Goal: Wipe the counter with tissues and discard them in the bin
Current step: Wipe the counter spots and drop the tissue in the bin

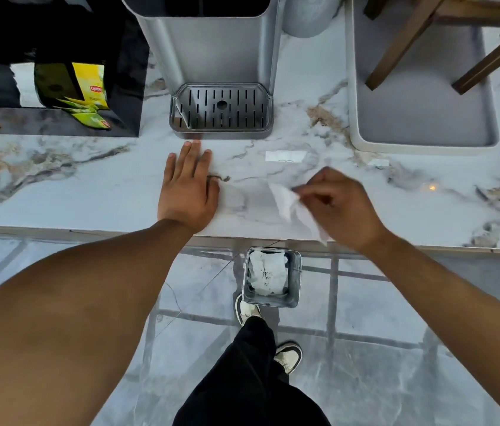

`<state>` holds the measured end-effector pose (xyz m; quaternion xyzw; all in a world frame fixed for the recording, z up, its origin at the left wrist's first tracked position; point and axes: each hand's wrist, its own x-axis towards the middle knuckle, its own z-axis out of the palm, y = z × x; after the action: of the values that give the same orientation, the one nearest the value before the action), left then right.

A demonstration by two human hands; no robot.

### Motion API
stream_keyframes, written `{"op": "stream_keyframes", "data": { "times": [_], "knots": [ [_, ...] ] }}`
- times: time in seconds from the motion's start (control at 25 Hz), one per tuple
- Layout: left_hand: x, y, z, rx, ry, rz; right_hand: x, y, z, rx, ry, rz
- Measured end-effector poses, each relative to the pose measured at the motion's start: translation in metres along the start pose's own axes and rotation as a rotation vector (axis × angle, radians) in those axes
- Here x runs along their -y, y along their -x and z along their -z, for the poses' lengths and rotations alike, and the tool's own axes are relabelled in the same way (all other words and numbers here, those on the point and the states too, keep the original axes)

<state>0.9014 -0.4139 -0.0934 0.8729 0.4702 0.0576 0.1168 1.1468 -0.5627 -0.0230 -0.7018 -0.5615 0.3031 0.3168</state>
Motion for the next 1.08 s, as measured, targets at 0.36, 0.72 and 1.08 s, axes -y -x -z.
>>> {"op": "stream_keyframes", "data": {
  "times": [0.36, 0.72, 1.08],
  "knots": [
    [0.003, -0.001, -0.006, -0.024, -0.004, 0.0, -0.027, -0.141, -0.007, -0.265, 0.42, -0.172],
    [0.002, -0.001, -0.006, -0.016, -0.021, 0.008, -0.016, 0.012, -0.053, 0.001, 0.134, 0.099],
    [0.001, -0.001, -0.006, -0.012, -0.021, 0.013, -0.041, 0.029, 0.012, -0.522, 0.103, -0.243]
  ]
}}
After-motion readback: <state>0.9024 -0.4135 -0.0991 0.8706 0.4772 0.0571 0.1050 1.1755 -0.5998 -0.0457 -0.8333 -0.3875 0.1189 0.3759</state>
